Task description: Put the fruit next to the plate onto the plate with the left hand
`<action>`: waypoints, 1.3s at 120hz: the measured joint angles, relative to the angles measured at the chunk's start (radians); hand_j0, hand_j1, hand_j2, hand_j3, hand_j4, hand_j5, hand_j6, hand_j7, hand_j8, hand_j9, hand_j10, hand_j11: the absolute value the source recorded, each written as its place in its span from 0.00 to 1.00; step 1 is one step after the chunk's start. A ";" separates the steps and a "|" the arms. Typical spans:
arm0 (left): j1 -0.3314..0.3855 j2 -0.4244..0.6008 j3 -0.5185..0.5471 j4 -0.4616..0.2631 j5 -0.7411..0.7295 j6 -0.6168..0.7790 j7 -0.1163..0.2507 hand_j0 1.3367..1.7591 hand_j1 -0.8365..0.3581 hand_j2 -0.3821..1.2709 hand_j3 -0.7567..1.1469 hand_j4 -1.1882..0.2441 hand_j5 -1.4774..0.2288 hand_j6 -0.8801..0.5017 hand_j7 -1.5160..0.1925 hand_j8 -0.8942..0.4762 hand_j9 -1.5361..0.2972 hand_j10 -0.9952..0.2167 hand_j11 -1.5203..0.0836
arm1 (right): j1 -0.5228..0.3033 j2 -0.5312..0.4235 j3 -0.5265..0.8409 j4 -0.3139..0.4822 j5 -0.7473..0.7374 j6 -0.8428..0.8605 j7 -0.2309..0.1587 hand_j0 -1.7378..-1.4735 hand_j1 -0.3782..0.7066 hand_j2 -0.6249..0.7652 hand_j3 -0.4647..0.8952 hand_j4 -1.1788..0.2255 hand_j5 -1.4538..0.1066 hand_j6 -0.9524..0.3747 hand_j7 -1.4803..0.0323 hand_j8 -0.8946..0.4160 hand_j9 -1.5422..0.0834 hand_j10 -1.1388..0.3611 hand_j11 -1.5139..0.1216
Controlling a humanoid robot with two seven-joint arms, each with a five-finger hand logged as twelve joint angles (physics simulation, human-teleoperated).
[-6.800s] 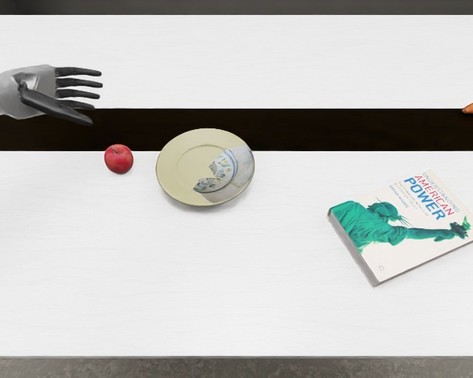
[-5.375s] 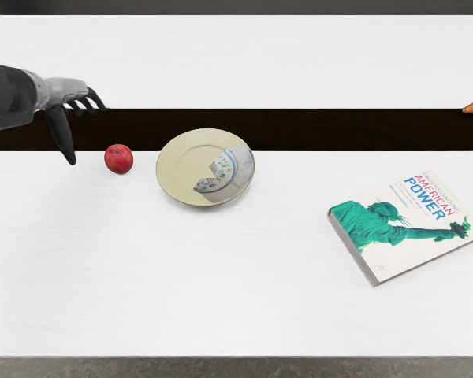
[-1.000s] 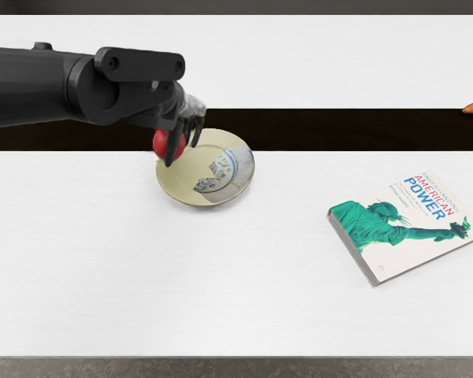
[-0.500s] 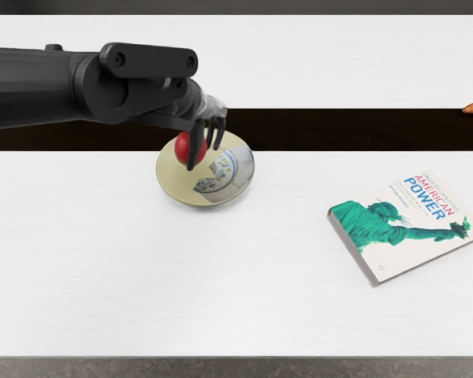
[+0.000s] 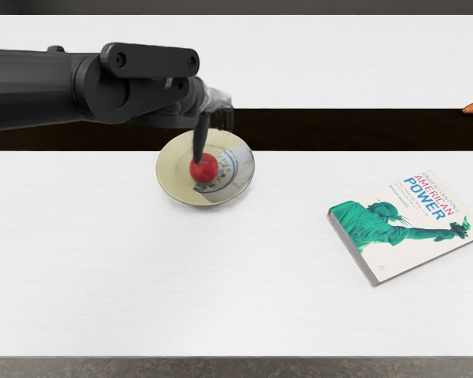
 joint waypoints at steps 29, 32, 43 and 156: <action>0.081 0.173 -0.189 -0.009 -0.059 -0.031 -0.003 0.76 0.72 0.27 0.40 0.63 0.64 0.43 0.67 0.45 0.63 0.59 0.71 | 0.000 0.000 0.000 0.000 0.000 0.000 0.000 0.30 0.06 0.44 0.34 0.82 0.90 0.69 0.95 0.66 0.92 0.74 0.90; 0.088 0.199 -0.214 -0.009 -0.069 -0.055 -0.003 0.76 0.72 0.27 0.40 0.63 0.65 0.44 0.67 0.46 0.64 0.60 0.72 | 0.000 0.000 0.000 0.000 0.000 0.000 0.000 0.30 0.06 0.44 0.34 0.82 0.90 0.69 0.95 0.66 0.92 0.74 0.90; 0.154 0.321 -0.324 -0.011 -0.089 -0.191 -0.004 0.76 0.73 0.27 0.40 0.64 0.66 0.44 0.68 0.46 0.65 0.60 0.73 | 0.000 0.000 0.000 0.000 0.000 0.000 0.000 0.30 0.06 0.44 0.34 0.82 0.90 0.69 0.95 0.66 0.92 0.74 0.90; 0.747 0.738 -1.020 0.184 -0.280 -0.462 -0.025 0.76 0.74 0.26 0.40 0.65 0.67 0.46 0.70 0.47 0.66 0.61 0.74 | 0.000 0.000 0.000 0.000 0.000 0.000 0.000 0.30 0.06 0.44 0.34 0.82 0.90 0.69 0.95 0.66 0.92 0.74 0.90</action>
